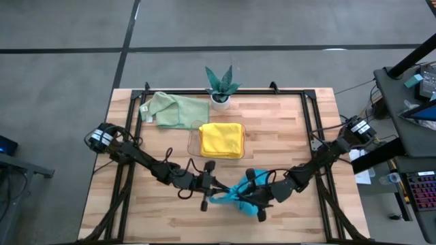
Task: Fold microfiber towels
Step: Fold the blue microfiber towel
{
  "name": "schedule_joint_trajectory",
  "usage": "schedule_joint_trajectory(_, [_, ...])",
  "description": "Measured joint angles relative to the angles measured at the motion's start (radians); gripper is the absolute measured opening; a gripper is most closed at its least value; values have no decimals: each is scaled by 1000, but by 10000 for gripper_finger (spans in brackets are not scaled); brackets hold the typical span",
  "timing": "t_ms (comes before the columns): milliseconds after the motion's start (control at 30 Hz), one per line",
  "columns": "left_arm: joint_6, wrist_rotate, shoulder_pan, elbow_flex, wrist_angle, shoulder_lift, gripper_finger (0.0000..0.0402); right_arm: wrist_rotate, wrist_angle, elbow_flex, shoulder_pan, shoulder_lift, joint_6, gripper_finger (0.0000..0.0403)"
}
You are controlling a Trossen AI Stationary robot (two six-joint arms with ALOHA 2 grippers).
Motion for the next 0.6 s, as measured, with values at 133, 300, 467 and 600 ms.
schedule_joint_trajectory(133, [3, -25, 0, -2, -6, -25, 0, 5, 0, 0, -22, -1, 20, 12])
schedule_joint_trajectory(300, [25, -50, 0, -5, -13, -80, 0, 6, -4, 0, -49, -34, 66, 52])
schedule_joint_trajectory(467, [37, -94, -3, -6, -62, -146, 0, 46, -46, 1, -57, -87, 91, 122])
schedule_joint_trajectory(600, [80, -104, -17, -6, -83, -186, 0, 57, -72, 1, -56, -147, 101, 173])
